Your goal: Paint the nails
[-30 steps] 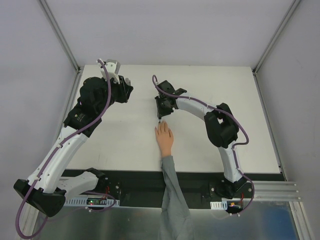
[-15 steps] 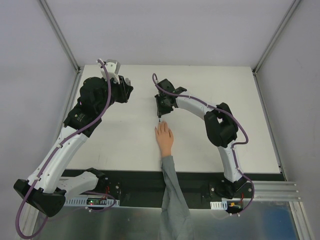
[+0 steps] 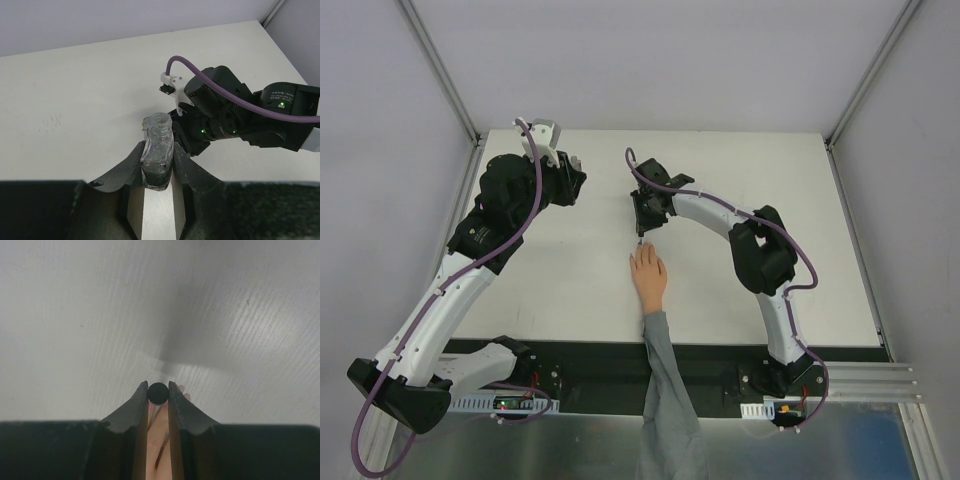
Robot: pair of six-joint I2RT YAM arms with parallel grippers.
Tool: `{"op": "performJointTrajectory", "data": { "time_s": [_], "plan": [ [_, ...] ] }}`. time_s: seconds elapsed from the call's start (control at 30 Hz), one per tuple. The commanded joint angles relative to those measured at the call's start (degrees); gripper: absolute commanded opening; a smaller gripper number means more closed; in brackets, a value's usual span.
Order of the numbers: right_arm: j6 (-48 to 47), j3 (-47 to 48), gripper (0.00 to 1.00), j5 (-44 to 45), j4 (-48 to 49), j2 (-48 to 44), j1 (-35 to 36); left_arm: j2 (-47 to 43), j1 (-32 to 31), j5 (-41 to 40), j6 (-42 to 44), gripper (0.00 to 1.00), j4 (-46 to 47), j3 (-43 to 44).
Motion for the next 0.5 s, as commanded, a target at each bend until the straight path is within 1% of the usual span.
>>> {"op": "performJointTrajectory", "data": {
  "time_s": [0.0, 0.47],
  "plan": [
    [-0.1, 0.2, 0.01, 0.9, -1.7, -5.2, 0.3, 0.1, -0.3, 0.1, 0.6, 0.00, 1.4, 2.1],
    [0.9, -0.6, 0.01, -1.5, -1.6, -4.5, 0.7, 0.2, -0.3, 0.0, 0.7, 0.00, 1.4, 2.0]
  ]
}}
